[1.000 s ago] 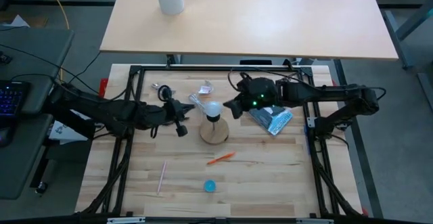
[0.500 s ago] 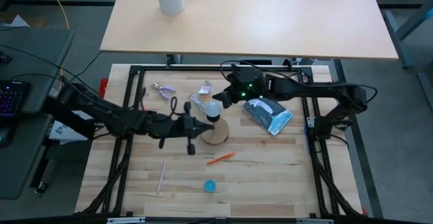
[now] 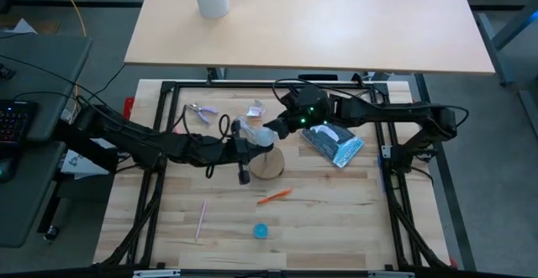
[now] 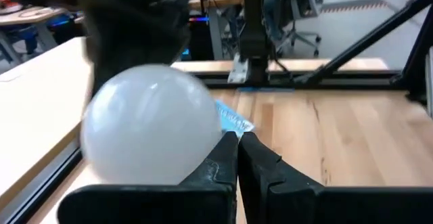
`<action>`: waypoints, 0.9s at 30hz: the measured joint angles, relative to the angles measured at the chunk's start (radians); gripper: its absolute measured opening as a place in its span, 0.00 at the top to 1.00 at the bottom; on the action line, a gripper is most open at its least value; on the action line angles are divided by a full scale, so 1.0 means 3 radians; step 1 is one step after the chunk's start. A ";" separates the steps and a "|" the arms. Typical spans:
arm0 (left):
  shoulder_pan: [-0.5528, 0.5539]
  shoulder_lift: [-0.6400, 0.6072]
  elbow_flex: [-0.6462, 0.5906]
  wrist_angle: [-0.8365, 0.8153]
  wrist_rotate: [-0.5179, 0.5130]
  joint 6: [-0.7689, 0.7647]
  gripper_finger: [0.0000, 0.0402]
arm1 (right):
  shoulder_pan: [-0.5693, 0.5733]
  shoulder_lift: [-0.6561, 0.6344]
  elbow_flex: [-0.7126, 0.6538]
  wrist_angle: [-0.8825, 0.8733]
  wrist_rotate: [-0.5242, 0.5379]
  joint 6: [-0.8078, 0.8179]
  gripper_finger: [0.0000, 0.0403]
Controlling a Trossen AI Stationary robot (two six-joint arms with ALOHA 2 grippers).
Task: Screw lightbulb
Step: Insert the light bulb into the lamp
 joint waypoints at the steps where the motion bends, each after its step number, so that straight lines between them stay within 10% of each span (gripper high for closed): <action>1: 0.0000 -0.0045 0.0000 -0.0093 -0.0035 0.0001 1.00 | 0.0012 -0.0020 0.0000 -0.0049 0.0002 -0.0015 1.00; 17: 0.0013 -0.0977 0.0001 -0.1727 -0.0680 -0.0145 1.00 | 0.0219 -0.0501 0.0000 -0.1093 0.0217 -0.0164 1.00; 27: -0.0018 -0.0598 0.0004 -0.0612 0.0072 -0.0180 1.00 | -0.0140 -0.0322 0.0001 -0.0623 0.0325 -0.0229 1.00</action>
